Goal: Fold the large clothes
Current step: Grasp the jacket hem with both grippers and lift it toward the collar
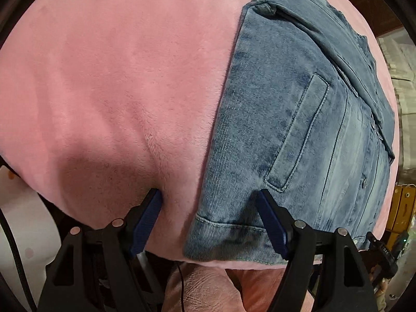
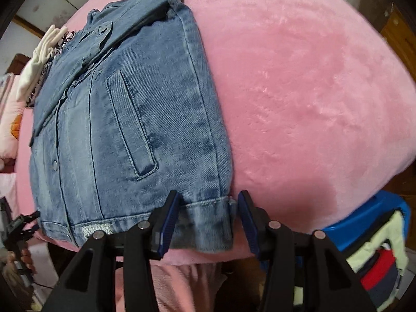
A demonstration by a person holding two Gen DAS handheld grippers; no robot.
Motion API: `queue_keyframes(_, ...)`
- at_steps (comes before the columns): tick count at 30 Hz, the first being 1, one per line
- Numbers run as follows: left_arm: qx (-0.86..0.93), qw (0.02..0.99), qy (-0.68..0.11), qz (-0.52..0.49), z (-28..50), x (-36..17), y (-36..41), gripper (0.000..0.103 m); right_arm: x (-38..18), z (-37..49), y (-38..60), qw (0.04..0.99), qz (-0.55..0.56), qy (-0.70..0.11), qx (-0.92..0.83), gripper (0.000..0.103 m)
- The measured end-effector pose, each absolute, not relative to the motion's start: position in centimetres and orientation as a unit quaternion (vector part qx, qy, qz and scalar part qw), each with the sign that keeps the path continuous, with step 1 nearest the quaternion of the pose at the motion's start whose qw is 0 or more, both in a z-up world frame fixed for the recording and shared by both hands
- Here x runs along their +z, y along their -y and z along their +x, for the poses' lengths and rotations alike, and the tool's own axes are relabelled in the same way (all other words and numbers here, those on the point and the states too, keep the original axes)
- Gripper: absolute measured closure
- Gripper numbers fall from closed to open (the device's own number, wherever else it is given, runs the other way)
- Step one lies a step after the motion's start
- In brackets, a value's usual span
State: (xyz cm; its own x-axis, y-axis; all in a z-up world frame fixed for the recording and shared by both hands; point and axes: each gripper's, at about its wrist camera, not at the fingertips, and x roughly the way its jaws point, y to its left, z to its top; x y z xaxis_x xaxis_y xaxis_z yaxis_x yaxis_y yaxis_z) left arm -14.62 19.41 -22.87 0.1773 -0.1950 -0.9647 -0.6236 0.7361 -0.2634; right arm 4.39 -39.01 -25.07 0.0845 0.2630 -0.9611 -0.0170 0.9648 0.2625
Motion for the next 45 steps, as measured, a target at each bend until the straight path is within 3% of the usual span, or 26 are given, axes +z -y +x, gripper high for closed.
queue_keyframes(6, 0.129, 0.697, -0.624, -0.328, -15.2, -24.0, -20.6, 0.019, -26.2, 4.2, 39.0, 0.723, 0.106, -0.670, 0.131, 0.042)
queue_keyframes(13, 0.045, 0.707, -0.659, -0.253, -15.2, -23.8, -19.8, 0.019, -26.0, 4.1, 38.2, 0.705, 0.071, -0.681, 0.185, 0.048)
queue_keyframes(17, 0.063, 0.699, -0.658, -0.272, -14.8, -24.5, -20.7, 0.015, -27.0, 4.6, 37.8, 0.706, 0.080, -0.683, 0.171, 0.040)
queue_keyframes(19, 0.073, 0.696, -0.659, -0.274, -14.4, -25.1, -20.6, 0.007, -27.3, 4.7, 37.5, 0.708, 0.081, -0.683, 0.161, 0.031)
queue_keyframes(22, 0.093, 0.694, -0.673, -0.240, -13.6, -25.4, -19.7, 0.007, -27.2, 4.5, 36.3, 0.711, 0.055, -0.687, 0.141, 0.033)
queue_keyframes(23, 0.098, 0.690, -0.679, -0.231, -13.4, -25.4, -19.6, 0.009, -27.1, 4.6, 36.2, 0.709, 0.050, -0.690, 0.140, 0.035)
queue_keyframes(25, 0.094, 0.685, -0.686, -0.225, -13.0, -25.0, -19.3, 0.033, -26.6, 4.8, 36.0, 0.702, 0.042, -0.697, 0.139, 0.054)
queue_keyframes(26, 0.093, 0.682, -0.692, -0.217, -12.6, -24.5, -19.1, 0.040, -26.1, 4.9, 35.8, 0.700, 0.037, -0.700, 0.138, 0.058)
queue_keyframes(27, 0.098, 0.679, -0.699, -0.202, -12.4, -24.1, -18.9, 0.054, -25.7, 5.0, 35.7, 0.698, 0.035, -0.702, 0.138, 0.064)
queue_keyframes(28, 0.111, 0.672, -0.712, -0.173, -12.2, -23.7, -18.7, 0.080, -25.1, 5.1, 35.5, 0.696, 0.032, -0.704, 0.140, 0.068)
queue_keyframes(31, 0.114, 0.653, -0.726, -0.185, -12.1, -22.6, -19.7, 0.092, -22.7, 5.2, 34.6, 0.695, 0.015, -0.702, 0.151, 0.071)
queue_keyframes(35, 0.101, 0.647, -0.706, -0.268, -11.7, -19.2, -21.9, 0.093, -18.3, 6.0, 33.8, 0.702, 0.034, -0.689, 0.176, 0.072)
queue_keyframes(42, 0.102, 0.673, -0.571, -0.459, -7.5, -10.0, -26.9, 0.093, -10.6, 12.1, 32.2, 0.722, 0.117, -0.646, 0.219, 0.078)
queue_keyframes(44, 0.112, 0.683, -0.541, -0.477, -5.0, -7.5, -27.7, 0.093, -8.3, 15.9, 31.5, 0.729, 0.150, -0.629, 0.227, 0.082)
queue_keyframes(45, 0.117, 0.688, -0.528, -0.483, -3.5, -6.4, -28.5, 0.093, -7.6, 17.2, 31.1, 0.731, 0.161, -0.622, 0.230, 0.089)
